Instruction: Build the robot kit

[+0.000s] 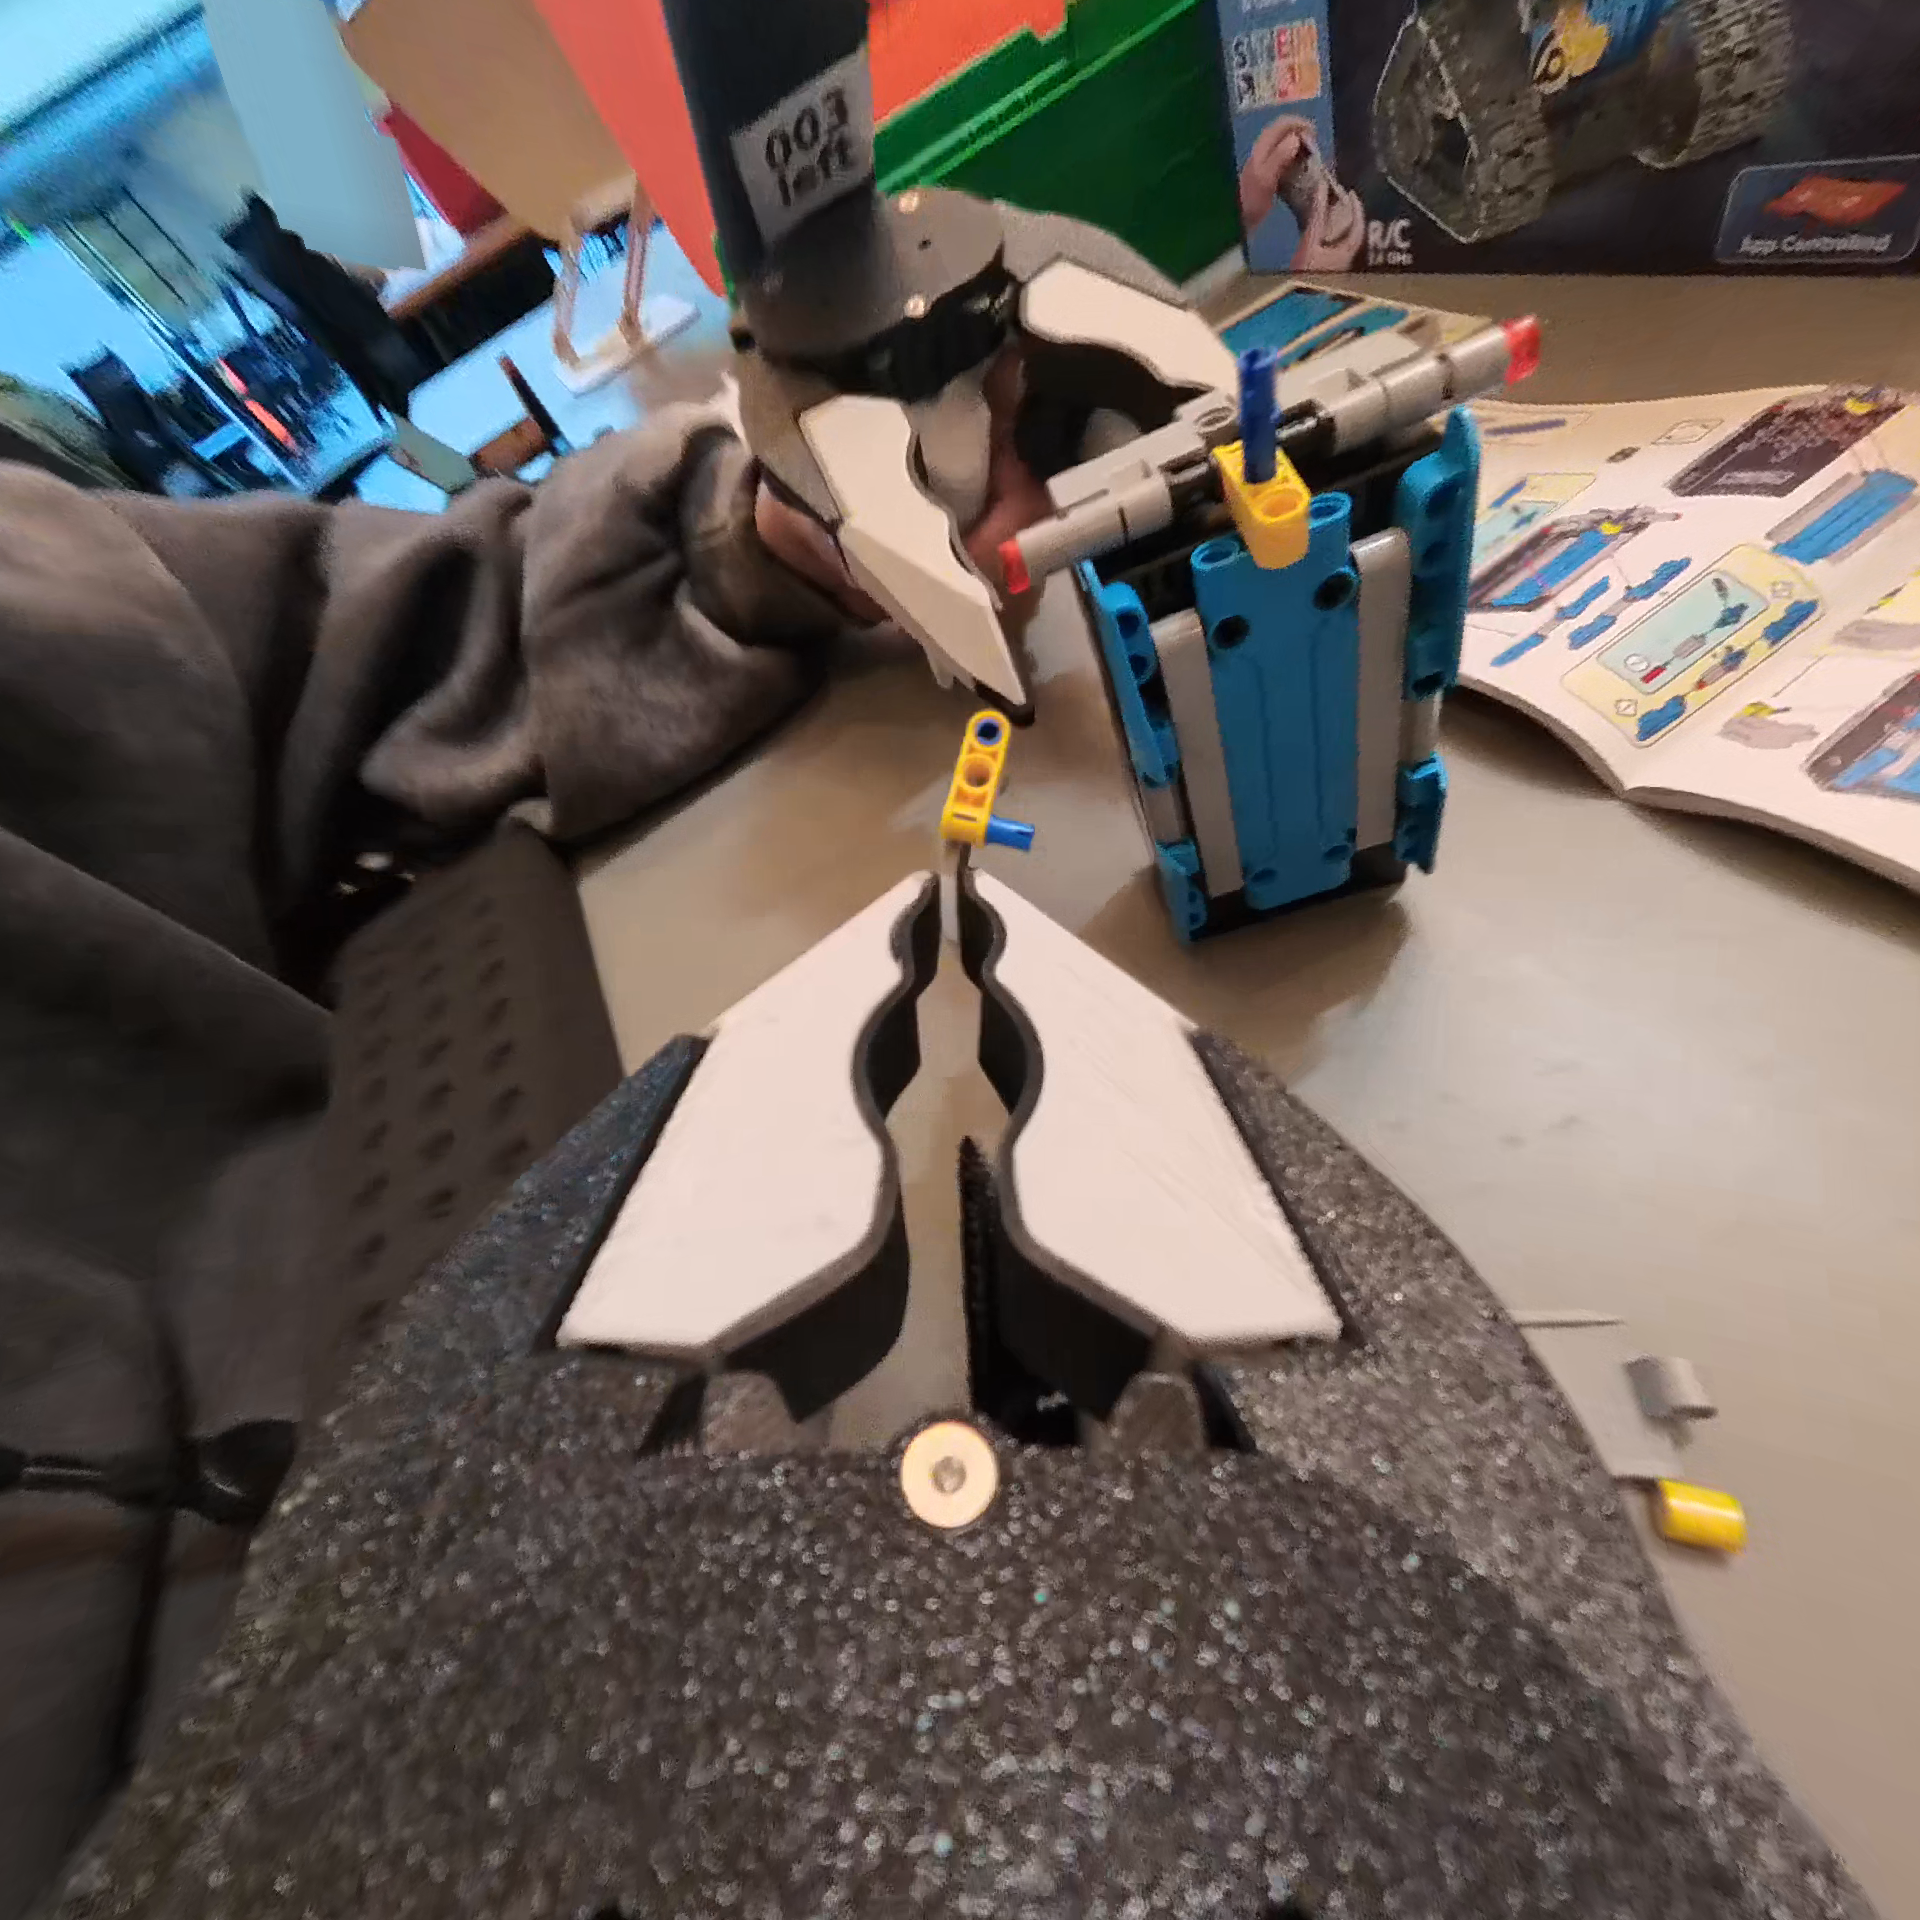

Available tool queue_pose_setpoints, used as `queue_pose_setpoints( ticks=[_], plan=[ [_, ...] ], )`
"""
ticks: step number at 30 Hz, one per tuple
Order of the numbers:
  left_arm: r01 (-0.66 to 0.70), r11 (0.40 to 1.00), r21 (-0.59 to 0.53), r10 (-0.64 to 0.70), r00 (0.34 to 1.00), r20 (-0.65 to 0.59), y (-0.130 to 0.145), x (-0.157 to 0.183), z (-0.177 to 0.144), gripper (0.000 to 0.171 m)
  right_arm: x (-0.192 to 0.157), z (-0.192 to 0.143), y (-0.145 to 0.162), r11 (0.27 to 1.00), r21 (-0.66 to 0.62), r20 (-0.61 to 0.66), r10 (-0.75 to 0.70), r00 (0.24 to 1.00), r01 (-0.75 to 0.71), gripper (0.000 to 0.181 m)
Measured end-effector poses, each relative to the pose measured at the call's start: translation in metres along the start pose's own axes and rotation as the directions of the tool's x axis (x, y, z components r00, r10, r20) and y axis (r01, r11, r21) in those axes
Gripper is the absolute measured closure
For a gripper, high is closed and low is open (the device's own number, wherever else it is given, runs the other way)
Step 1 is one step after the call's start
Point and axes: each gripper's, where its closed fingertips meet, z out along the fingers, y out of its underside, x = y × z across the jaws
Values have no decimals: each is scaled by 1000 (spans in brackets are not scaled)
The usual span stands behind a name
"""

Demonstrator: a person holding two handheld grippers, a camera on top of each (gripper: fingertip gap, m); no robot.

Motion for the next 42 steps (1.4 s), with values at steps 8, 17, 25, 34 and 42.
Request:
queue_pose_setpoints(
  ticks=[8,17,25,34,42],
  plan=[
    [37,999,-17,-36,998,51,5,5,-4,92,5,2,-13,988,75,59,132,989,-137,178],
    [-41,996,-75,43,999,23,13,18,2,89,14,8,4,989,-11,5,151,989,-151,178],
    [-22,997,-80,20,999,-34,14,26,2,77,9,10,3,997,-19,0,80,997,-80,179],
    [63,995,-84,-72,991,-113,14,32,1,62,11,18,24,966,-188,-67,-191,979,176,179],
    [74,995,-73,-79,994,-74,10,17,4,51,8,18,26,946,-220,-20,-246,969,236,179]
  ],
)
